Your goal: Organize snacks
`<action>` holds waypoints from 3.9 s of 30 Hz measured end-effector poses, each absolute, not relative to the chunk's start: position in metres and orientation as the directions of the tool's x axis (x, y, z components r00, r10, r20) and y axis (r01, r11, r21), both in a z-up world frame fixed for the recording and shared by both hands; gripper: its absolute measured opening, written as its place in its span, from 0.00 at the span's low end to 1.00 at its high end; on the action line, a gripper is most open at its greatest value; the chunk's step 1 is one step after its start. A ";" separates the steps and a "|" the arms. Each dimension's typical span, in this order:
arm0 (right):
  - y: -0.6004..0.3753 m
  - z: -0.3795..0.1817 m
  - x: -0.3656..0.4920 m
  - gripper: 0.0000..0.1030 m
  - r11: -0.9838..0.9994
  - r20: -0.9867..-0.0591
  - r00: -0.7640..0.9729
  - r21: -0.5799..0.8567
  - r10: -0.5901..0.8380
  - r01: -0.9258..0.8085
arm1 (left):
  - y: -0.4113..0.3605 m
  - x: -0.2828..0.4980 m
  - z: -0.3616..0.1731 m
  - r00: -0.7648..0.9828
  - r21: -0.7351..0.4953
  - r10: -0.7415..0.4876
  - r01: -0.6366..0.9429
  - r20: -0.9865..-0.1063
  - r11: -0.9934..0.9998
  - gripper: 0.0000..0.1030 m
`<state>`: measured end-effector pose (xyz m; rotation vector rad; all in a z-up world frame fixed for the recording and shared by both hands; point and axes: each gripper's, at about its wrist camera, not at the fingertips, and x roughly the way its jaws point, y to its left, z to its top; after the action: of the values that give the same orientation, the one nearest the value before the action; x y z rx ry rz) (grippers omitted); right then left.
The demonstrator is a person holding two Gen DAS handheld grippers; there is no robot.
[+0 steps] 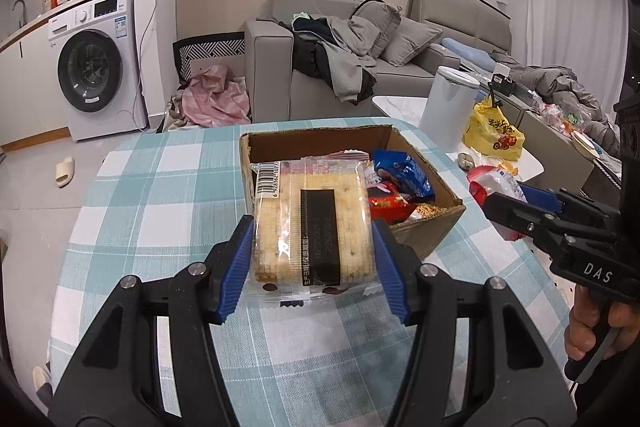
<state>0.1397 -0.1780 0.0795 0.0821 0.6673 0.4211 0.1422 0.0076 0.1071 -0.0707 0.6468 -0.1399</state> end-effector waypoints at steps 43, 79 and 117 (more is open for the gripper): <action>-0.142 0.059 0.226 0.48 0.911 -0.580 0.707 0.324 0.405 -0.256 | 0.011 0.251 0.072 0.745 -0.130 -0.139 0.071 -0.652 0.989 0.53; -0.164 0.071 0.197 1.00 0.910 -0.535 0.738 0.282 0.411 -0.303 | 0.015 0.216 0.080 0.800 -0.133 -0.126 0.058 -0.587 0.989 0.99; -0.191 0.023 0.102 1.00 0.882 -0.370 0.801 0.162 0.470 -0.443 | 0.028 0.101 0.036 0.894 -0.106 -0.062 0.017 -0.443 0.994 0.99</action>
<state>0.1024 -0.1907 0.0232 0.0683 0.4141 0.4896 0.1008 0.0282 0.0357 -0.0999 0.4622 -0.0411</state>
